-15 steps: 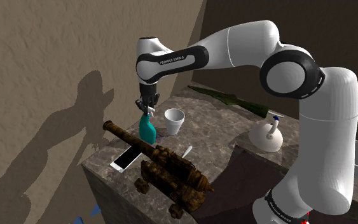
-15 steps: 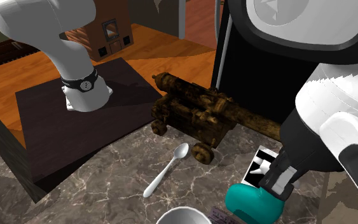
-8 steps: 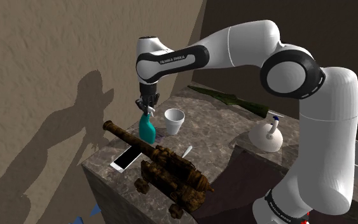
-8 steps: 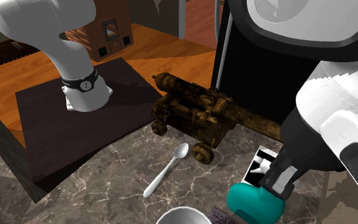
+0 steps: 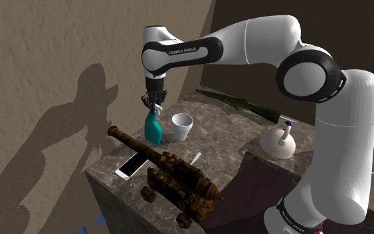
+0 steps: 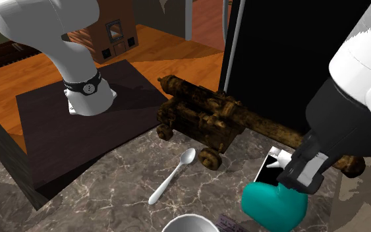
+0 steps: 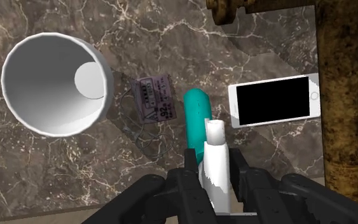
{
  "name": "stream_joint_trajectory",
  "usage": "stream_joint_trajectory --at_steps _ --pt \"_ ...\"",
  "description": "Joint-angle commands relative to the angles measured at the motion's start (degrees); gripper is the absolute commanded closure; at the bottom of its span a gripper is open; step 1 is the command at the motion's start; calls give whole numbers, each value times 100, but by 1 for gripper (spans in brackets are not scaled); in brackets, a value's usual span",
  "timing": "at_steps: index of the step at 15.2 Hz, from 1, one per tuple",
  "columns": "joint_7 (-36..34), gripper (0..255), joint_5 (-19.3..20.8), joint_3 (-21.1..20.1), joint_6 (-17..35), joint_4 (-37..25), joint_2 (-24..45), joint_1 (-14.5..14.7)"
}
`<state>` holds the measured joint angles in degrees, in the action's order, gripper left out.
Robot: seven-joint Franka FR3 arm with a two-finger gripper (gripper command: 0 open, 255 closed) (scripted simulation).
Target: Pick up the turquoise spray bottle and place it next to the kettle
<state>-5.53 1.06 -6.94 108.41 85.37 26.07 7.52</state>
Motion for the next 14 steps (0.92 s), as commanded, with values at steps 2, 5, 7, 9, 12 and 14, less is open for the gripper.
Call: stream_joint_trajectory --at_steps 2,5,7,9,12,14 --pt "-2 255 -4 -4 -209 -168 -41 2" --pt "-4 255 -9 -7 -422 -346 -76 4" --pt "-6 255 -10 -9 -568 -475 -93 6" --pt "-8 255 -12 -10 -716 -612 -104 9" --pt "-11 255 -12 -12 -944 -835 -110 14" --pt "-14 255 -12 -14 -1100 -996 -105 18"
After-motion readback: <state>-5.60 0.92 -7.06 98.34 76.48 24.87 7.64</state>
